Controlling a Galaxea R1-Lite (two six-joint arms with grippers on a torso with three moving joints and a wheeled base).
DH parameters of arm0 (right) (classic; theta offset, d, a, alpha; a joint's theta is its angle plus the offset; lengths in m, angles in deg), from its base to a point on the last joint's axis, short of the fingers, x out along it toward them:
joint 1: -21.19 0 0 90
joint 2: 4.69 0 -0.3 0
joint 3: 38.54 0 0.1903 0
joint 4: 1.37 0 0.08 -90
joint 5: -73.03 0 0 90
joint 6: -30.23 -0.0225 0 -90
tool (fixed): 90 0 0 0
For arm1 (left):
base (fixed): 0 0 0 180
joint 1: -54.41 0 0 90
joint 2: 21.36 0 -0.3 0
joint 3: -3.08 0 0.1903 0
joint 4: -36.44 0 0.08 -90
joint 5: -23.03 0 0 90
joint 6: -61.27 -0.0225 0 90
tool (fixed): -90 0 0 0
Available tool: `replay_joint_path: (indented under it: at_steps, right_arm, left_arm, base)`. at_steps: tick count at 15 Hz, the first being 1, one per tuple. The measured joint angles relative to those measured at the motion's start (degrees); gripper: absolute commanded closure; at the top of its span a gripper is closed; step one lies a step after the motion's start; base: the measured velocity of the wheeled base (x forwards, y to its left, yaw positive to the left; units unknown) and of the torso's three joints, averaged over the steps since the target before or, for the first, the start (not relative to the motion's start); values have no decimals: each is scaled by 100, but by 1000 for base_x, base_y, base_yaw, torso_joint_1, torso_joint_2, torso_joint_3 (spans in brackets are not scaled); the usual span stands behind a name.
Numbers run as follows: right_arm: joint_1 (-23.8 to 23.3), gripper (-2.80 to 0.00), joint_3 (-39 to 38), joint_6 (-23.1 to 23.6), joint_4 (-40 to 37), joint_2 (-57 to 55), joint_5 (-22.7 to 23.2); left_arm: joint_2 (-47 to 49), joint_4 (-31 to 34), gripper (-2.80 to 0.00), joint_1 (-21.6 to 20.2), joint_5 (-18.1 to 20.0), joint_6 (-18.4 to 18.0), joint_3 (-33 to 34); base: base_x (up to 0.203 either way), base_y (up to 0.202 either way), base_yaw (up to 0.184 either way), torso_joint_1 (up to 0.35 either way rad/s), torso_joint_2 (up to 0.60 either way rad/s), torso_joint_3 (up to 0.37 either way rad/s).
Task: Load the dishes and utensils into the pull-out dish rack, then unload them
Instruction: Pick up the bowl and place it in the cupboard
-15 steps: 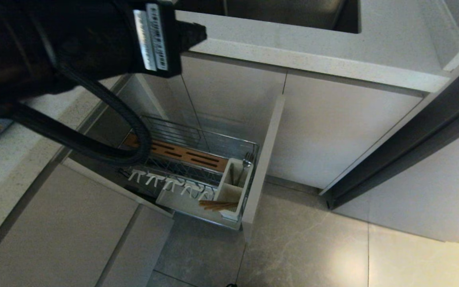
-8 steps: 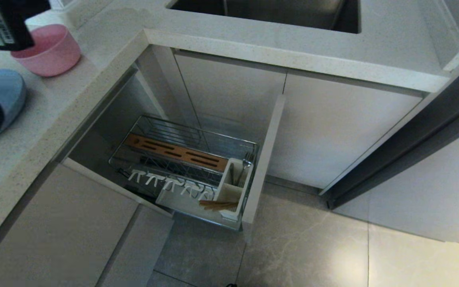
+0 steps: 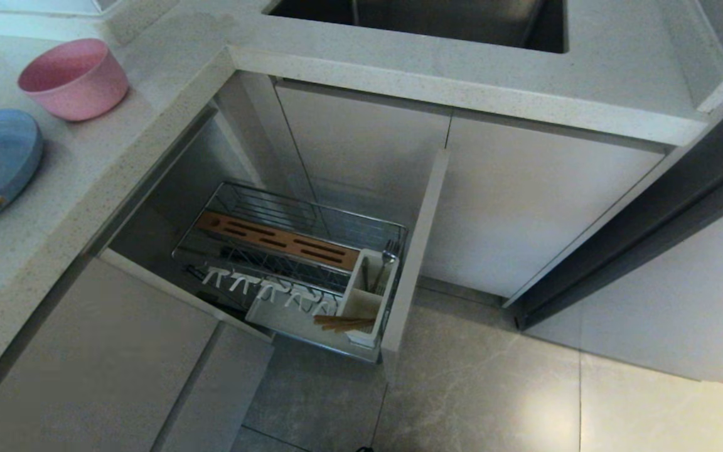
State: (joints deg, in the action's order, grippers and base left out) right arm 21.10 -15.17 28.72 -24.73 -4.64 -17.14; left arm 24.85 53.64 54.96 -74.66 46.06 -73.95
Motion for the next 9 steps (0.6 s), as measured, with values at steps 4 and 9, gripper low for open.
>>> replay_joint_path:
  at_steps: [4,9]
  right_arm:
    - [2,0,0,-2,0,0,-1]
    - [0,0,0,-2,0,0,-1]
  left_arm:
    - [-1110,97,0,-354,227,64,1023]
    - [-2546,446,0,-562,704,61,2507]
  base:
    - [0,0,0,0,0,0]
    - [0,0,0,0,0,0]
